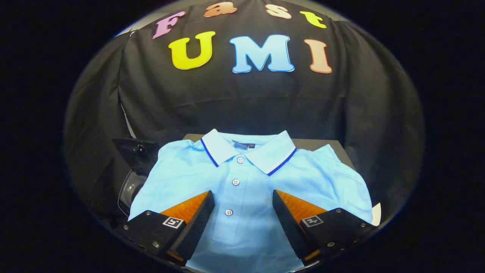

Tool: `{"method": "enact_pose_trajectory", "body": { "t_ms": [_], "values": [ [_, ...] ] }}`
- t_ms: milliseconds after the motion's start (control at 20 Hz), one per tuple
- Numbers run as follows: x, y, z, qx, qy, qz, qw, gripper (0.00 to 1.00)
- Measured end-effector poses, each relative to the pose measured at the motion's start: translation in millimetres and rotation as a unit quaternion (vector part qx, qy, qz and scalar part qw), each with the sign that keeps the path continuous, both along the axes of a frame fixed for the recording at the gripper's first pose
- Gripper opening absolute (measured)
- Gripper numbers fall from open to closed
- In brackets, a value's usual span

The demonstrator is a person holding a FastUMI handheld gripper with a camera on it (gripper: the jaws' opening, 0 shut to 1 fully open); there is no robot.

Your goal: Put the clothes into the washing machine and then close the washing machine lid.

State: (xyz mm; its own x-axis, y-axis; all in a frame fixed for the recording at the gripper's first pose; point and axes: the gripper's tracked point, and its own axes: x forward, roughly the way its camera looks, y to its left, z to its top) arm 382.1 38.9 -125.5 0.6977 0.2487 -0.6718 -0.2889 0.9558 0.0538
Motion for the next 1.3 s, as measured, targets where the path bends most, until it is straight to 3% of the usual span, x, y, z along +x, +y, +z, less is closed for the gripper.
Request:
{"method": "enact_pose_trajectory", "body": {
  "t_ms": [200, 400, 450, 650, 750, 1300],
  "values": [
    [-4, -2, -2, -0.005, 0.011, 0.011, 1.0, 0.96],
    [-2, 3, 2, 0.002, 0.013, 0.034, 0.999, 0.78],
    [-4, 10, 2, 0.009, 0.011, 0.039, 0.999, 0.61],
    [-5, 14, 2, 0.056, 0.008, 0.031, 0.998, 0.13],
    [-7, 13, 5, 0.106, 0.014, 0.01, 0.994, 0.02],
    [-7, 30, 61, 0.188, -0.039, -0.005, 0.981, 0.0]
  ]
}}
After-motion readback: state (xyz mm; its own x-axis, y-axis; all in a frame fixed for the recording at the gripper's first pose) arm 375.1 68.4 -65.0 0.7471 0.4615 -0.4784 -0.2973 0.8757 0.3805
